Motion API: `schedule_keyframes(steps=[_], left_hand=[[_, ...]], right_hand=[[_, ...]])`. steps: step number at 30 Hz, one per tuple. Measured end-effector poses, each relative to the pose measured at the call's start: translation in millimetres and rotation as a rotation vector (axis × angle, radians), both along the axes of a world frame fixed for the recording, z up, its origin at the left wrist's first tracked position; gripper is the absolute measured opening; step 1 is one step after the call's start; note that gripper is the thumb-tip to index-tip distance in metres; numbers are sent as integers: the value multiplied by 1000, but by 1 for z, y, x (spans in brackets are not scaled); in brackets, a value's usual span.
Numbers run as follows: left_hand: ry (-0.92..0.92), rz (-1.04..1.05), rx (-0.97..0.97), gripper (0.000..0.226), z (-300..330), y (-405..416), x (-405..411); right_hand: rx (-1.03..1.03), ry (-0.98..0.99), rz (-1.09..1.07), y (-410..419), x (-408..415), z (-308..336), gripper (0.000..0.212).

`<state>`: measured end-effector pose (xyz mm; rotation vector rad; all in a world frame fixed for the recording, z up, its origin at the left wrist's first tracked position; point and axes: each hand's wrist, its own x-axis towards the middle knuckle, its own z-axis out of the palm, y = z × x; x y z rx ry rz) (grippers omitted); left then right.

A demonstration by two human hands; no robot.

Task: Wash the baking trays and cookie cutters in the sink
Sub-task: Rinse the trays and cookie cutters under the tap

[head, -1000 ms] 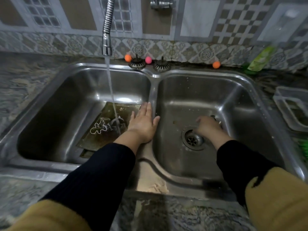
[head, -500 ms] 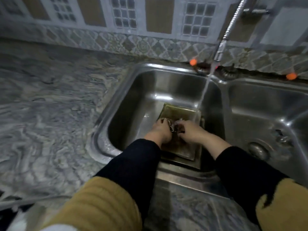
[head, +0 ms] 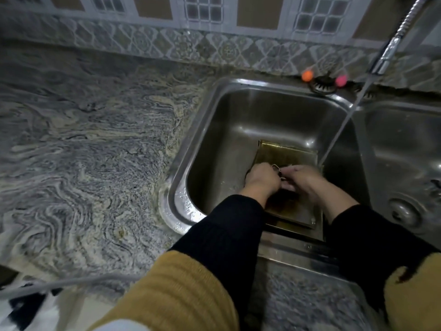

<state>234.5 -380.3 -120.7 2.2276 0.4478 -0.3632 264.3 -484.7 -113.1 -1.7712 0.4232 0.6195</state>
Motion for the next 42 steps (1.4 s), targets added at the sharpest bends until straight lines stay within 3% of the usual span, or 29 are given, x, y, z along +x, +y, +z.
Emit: schedule_keyframes(steps=[4, 6, 12, 17, 22, 27, 30, 35, 38, 42], left_hand=[[-106, 58, -242, 37, 18, -12, 1], [-131, 62, -340, 39, 23, -24, 1], [-136, 159, -583, 16, 21, -41, 11], [-113, 151, -600, 19, 21, -46, 14], [6, 273, -817, 22, 25, -45, 15], [52, 320, -976, 23, 29, -36, 12], [62, 289, -969, 32, 27, -39, 8], [62, 214, -967, 39, 36, -50, -1], [86, 199, -906, 36, 36, -53, -4], [119, 205, -937, 31, 43, -58, -6]], right_hand=[[245, 29, -92, -24, 1, 27, 9], [318, -7, -106, -38, 3, 35, 14], [224, -141, 33, -63, -7, 43, 23], [204, -213, 41, -66, -12, 40, 22], [5, -350, 101, -63, -17, 36, 23], [110, -217, 2, -66, -11, 41, 23], [-23, -203, 77, -66, -7, 42, 29], [-322, -383, 46, -60, -5, 39, 18], [-361, -440, 47, -62, -3, 41, 12], [-293, -462, 66, -65, -6, 42, 24]])
